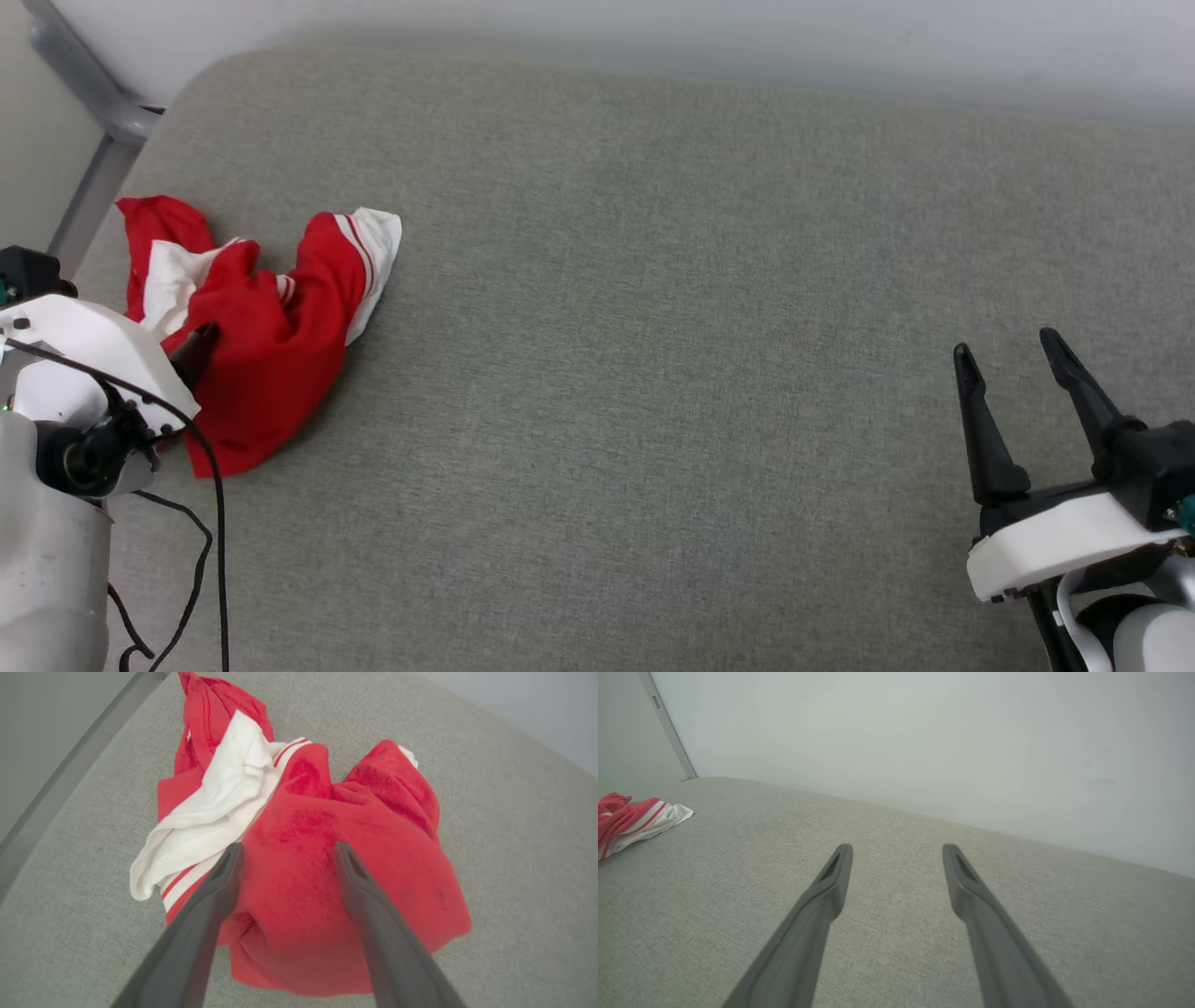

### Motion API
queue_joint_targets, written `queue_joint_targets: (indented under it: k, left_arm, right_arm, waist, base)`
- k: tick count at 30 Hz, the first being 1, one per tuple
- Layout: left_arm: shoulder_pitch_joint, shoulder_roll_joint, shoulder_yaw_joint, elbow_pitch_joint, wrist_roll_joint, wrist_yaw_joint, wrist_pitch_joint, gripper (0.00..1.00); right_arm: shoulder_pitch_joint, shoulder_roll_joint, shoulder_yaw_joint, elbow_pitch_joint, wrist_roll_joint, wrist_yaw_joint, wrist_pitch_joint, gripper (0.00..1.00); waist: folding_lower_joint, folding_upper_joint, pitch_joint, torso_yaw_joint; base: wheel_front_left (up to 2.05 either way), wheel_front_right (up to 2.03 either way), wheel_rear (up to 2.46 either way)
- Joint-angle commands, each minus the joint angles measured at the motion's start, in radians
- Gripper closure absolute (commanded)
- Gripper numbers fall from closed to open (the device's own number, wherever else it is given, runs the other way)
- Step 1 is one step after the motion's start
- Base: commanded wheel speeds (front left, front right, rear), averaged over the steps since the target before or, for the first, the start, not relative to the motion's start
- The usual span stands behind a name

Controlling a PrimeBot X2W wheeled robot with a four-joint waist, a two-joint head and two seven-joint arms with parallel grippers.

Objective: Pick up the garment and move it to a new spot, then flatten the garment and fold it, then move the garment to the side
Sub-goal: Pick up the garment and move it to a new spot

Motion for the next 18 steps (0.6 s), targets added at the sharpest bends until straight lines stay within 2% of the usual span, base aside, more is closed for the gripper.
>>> queue_joint_targets:
  k: [1,8,12,13,14,15,16,18]
  left_arm:
    - [-0.019,0.007,-0.001,0.014,-0.008,-0.002,0.030,0.00]
    - [-0.047,-0.004,-0.016,0.104,-0.052,0.005,0.178,0.00]
    - [-0.034,-0.041,-0.032,0.159,-0.075,0.015,0.266,0.00]
    - [-0.031,-0.052,-0.033,0.169,-0.079,0.022,0.282,0.20]
    - [-0.029,-0.060,-0.036,0.175,-0.080,0.027,0.288,0.61]
    - [-0.029,-0.068,-0.039,0.179,-0.083,0.030,0.297,0.89]
    - [-0.027,-0.075,-0.040,0.180,-0.086,0.032,0.297,1.00]
    - [-0.031,-0.077,-0.045,0.174,-0.078,0.035,0.273,1.00]
  right_arm:
    - [-0.018,-0.007,0.002,-0.006,0.009,0.000,0.002,0.00]
    - [-0.055,-0.024,0.013,-0.025,0.015,0.000,0.014,0.00]
    - [-0.072,-0.032,0.021,-0.027,0.017,0.000,0.019,0.00]
    - [-0.075,-0.033,0.021,-0.027,0.018,0.000,0.020,0.00]
    - [-0.078,-0.035,0.022,-0.027,0.018,0.000,0.021,0.00]
    - [-0.080,-0.035,0.023,-0.026,0.018,0.000,0.021,0.00]
    - [-0.082,-0.035,0.023,-0.026,0.018,0.000,0.021,0.00]
    - [-0.089,-0.035,0.021,-0.025,0.017,0.000,0.022,0.00]
  waist:
    - [-0.0001,0.0000,0.043,-0.027]
    - [-0.0001,0.0000,0.126,-0.042]
    - [-0.0001,0.0000,0.155,-0.046]
    - [-0.0001,0.0000,0.160,-0.046]
    - [-0.0001,0.0000,0.164,-0.045]
    - [-0.0001,0.0000,0.166,-0.046]
    - [-0.0001,0.0000,0.167,-0.046]
    - [-0.0001,0.0000,0.166,-0.044]
  base:
    - [0.00,0.00,0.00]
    - [0.00,0.00,0.00]
    - [0.00,0.00,0.00]
    - [0.00,0.00,0.00]
    - [0.00,0.00,0.00]
    - [0.00,0.00,0.00]
    - [0.00,0.00,0.00]
    - [0.00,0.00,0.00]
